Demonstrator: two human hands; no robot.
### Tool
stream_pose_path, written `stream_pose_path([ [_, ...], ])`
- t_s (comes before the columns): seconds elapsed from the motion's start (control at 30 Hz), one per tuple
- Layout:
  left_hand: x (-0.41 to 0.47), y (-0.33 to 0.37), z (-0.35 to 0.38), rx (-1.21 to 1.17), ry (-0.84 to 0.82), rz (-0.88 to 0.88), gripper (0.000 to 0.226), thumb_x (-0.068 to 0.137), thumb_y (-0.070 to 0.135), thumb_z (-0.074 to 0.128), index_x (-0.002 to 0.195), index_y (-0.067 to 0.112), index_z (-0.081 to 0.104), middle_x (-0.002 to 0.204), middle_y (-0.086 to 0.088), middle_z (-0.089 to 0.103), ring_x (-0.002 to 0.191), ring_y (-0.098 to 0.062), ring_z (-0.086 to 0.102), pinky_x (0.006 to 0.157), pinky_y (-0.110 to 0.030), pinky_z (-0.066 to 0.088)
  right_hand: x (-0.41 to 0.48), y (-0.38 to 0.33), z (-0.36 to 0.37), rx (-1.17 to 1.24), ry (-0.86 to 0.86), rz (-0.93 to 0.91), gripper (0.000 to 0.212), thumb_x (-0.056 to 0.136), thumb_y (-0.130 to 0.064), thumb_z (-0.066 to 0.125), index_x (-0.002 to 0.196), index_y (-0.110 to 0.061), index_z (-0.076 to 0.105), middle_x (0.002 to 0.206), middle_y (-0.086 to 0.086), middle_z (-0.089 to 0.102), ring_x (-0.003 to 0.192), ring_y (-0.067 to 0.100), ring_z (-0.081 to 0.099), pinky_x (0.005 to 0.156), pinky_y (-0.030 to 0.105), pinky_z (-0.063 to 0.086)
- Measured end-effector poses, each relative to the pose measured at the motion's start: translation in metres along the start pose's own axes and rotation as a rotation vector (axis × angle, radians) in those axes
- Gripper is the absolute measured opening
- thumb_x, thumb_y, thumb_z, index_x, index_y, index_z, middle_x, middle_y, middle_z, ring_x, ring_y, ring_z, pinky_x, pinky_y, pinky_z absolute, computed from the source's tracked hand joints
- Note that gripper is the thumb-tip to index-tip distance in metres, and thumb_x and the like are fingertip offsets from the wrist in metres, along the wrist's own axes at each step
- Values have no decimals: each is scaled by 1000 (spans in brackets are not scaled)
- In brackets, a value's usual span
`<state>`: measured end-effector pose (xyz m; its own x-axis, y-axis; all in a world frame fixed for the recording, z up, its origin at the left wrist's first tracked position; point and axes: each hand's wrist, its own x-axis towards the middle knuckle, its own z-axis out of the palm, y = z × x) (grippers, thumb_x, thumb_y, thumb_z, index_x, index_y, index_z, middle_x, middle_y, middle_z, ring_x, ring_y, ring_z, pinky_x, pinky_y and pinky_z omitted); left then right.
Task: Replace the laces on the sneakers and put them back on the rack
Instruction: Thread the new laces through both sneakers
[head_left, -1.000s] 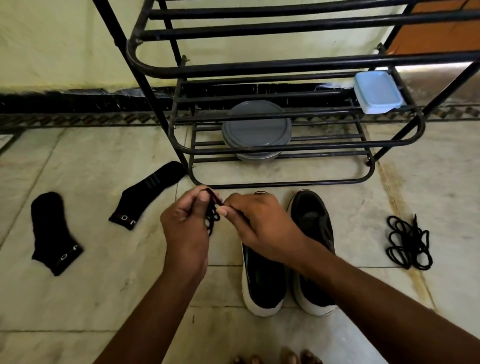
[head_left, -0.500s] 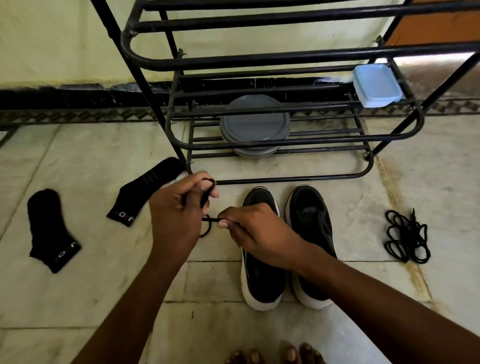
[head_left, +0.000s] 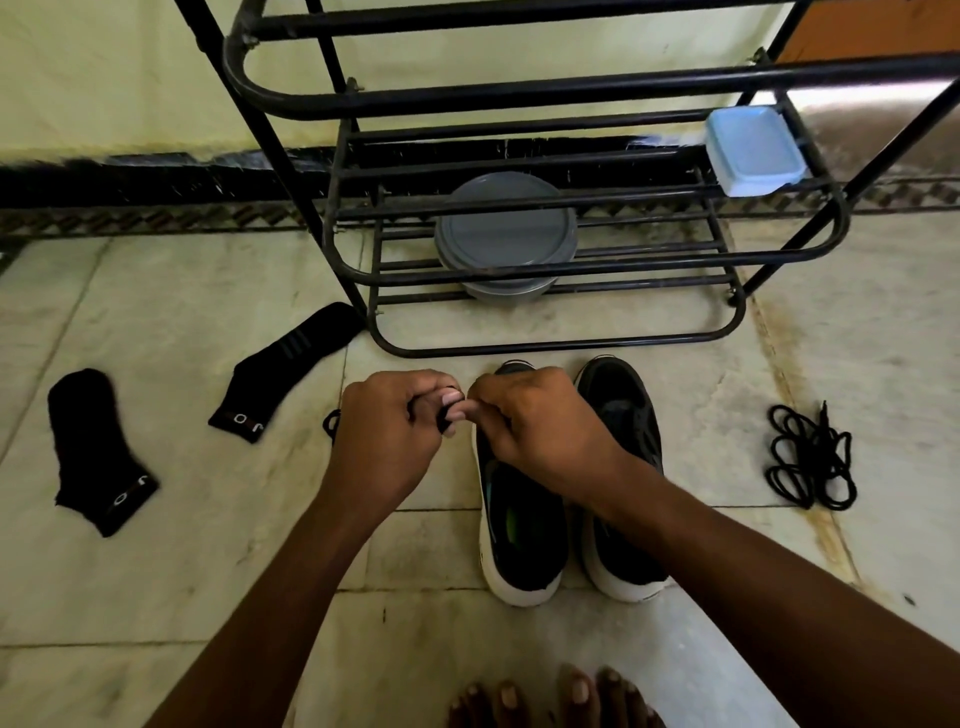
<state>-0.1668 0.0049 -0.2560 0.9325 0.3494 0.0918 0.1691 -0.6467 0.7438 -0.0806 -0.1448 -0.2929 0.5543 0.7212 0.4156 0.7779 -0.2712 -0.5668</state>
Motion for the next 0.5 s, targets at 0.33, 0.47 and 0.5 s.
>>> stream_pose_path([
  [0.33,5,4,-5,-41,-122,-58,28,99,10,60,76,18,74,61,3,68,52,-8,61,55,-15,43,21,25,-20,264,-259,94,38,94,-36,71,70,-6,67,55,1,56,50,17,49,51,29,36],
  [0.47,1,-5,-9,-229,-25,-225,8,91,5,72,92,10,78,72,-3,76,60,-20,73,61,-39,63,12,24,-17,233,-261,105,37,94,-42,68,75,-10,70,58,-1,60,53,15,54,52,31,40],
  [0.5,0,-6,-10,-256,-6,-245,8,89,4,74,94,9,78,75,-3,77,62,-21,74,65,-46,64,11,24,-16,204,-253,113,38,94,-45,66,76,-11,71,59,-1,61,53,15,54,52,32,41],
])
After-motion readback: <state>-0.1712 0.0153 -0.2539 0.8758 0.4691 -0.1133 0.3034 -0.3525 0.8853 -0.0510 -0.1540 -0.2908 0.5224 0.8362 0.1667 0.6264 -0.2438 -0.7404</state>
